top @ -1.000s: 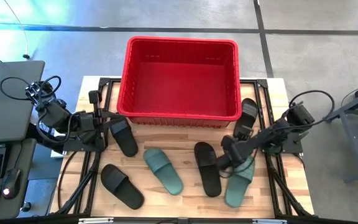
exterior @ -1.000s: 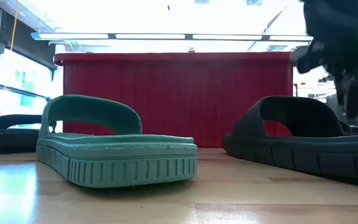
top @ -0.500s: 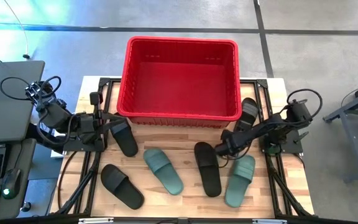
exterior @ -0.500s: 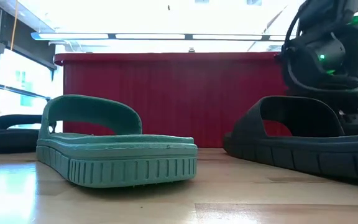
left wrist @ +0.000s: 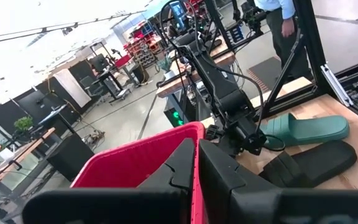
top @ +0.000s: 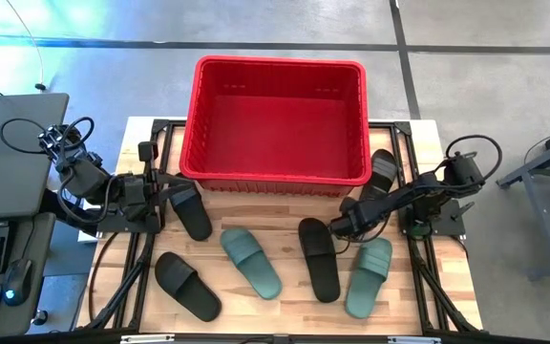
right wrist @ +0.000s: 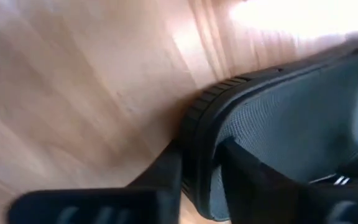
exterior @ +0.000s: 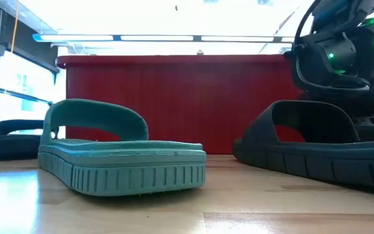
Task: Pick and place slides into bin
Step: Put the black slide into the red bin
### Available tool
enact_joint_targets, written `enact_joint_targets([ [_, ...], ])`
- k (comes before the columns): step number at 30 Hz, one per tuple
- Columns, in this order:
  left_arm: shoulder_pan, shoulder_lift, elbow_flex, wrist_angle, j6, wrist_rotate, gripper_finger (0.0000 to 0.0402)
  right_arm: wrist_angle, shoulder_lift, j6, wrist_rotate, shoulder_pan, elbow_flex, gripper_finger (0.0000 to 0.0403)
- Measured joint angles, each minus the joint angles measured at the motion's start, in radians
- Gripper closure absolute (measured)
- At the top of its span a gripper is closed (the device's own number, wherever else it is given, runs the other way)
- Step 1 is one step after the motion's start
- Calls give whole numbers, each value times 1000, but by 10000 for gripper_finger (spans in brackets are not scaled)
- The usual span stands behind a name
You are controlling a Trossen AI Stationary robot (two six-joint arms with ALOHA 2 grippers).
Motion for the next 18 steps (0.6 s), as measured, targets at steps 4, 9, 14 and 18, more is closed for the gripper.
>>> enact_joint_targets([
  [4,0,0,0,0,0,0,389,-51,5,98,-11,24,47,382],
  [9,0,0,0,0,0,0,389,-187,4,143,-144,67,209,385],
  [14,0,0,0,0,0,0,389,-290,3,147,-192,129,424,393],
  [18,0,0,0,0,0,0,389,-330,3,152,-269,165,630,394],
])
